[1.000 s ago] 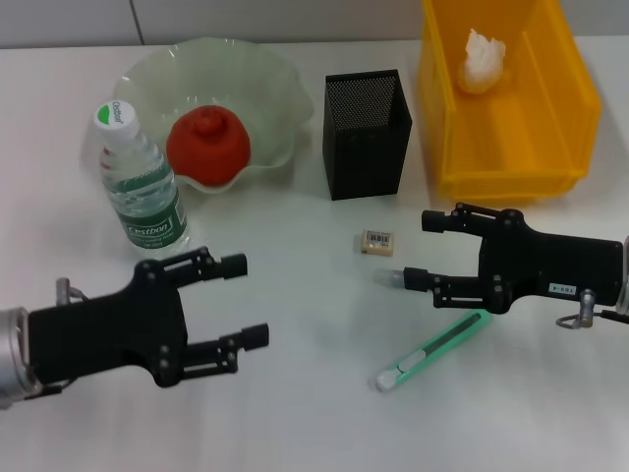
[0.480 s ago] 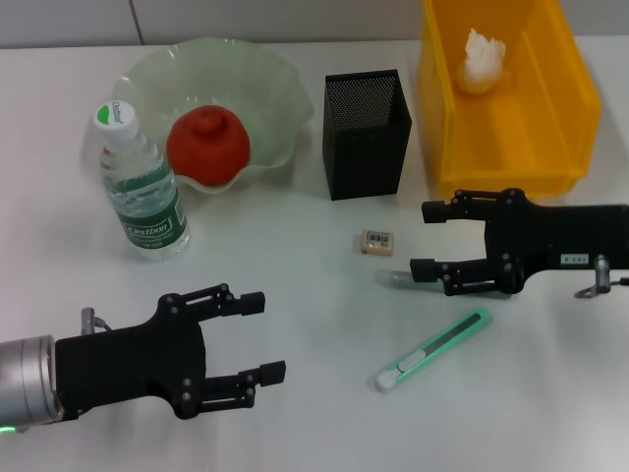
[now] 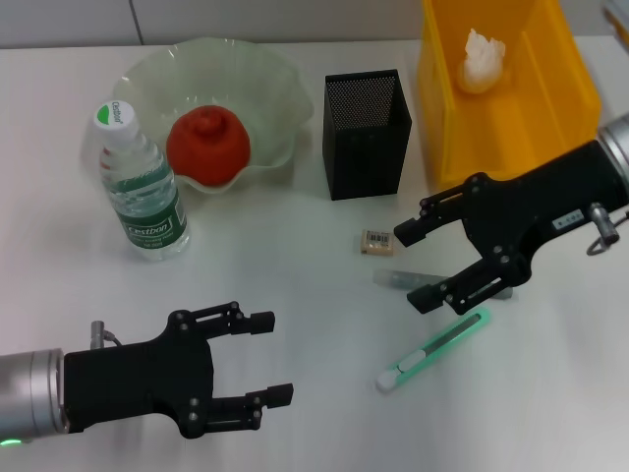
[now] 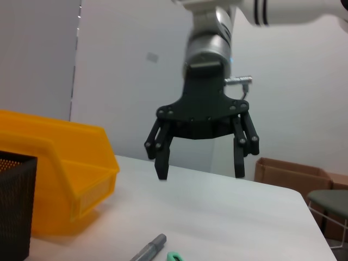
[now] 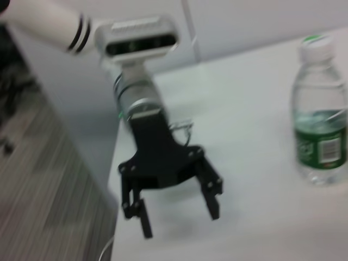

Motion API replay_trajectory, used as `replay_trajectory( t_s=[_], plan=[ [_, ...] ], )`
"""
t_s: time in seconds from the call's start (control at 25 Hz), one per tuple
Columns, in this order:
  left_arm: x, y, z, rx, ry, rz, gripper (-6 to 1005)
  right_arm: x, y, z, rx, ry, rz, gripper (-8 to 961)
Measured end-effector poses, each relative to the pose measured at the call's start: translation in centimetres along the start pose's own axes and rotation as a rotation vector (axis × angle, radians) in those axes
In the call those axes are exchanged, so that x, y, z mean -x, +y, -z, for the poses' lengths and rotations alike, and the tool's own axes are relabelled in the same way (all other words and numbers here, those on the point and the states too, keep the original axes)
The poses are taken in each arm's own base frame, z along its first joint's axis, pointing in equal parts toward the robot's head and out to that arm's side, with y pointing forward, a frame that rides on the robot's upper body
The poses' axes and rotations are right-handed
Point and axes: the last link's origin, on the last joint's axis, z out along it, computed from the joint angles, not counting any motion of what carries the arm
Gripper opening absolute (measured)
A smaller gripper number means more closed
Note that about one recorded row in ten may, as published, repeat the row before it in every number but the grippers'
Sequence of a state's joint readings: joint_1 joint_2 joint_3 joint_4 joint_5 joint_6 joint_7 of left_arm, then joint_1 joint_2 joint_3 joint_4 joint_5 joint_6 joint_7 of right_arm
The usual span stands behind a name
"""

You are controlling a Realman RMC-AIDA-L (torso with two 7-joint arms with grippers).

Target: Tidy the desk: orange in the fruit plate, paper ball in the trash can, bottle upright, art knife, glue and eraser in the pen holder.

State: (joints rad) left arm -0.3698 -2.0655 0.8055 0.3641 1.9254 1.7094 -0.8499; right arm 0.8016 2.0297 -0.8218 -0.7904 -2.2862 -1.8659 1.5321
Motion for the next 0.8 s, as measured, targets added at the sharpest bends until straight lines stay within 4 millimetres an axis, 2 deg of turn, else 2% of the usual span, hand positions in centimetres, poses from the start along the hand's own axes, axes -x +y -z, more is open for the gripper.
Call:
replay_trajectory(
  t_s=[0.2, 0.32, 0.56, 0.8],
  plan=[
    [0.0, 0.1, 0.0, 0.006, 0.004, -0.011, 770, 2.5, -0.4, -2.2, 0.070, 0.169, 0.081, 817],
    [0.0, 0.2, 0.0, 0.010, 0.006, -0.010, 770, 3.3, -0.5, -3.8, 0.091, 0.256, 0.135, 817],
    [0.0, 0.4, 0.0, 0.021, 0.004, 0.003, 770, 3.8, -0.7, -6.3, 0.093, 0.410, 0.238, 808],
    [0.1, 0.5, 0.1, 0.017, 0.006, 0.013, 770, 3.7, -0.7, -7.9, 0.099, 0.498, 0.307, 785]
  ],
)
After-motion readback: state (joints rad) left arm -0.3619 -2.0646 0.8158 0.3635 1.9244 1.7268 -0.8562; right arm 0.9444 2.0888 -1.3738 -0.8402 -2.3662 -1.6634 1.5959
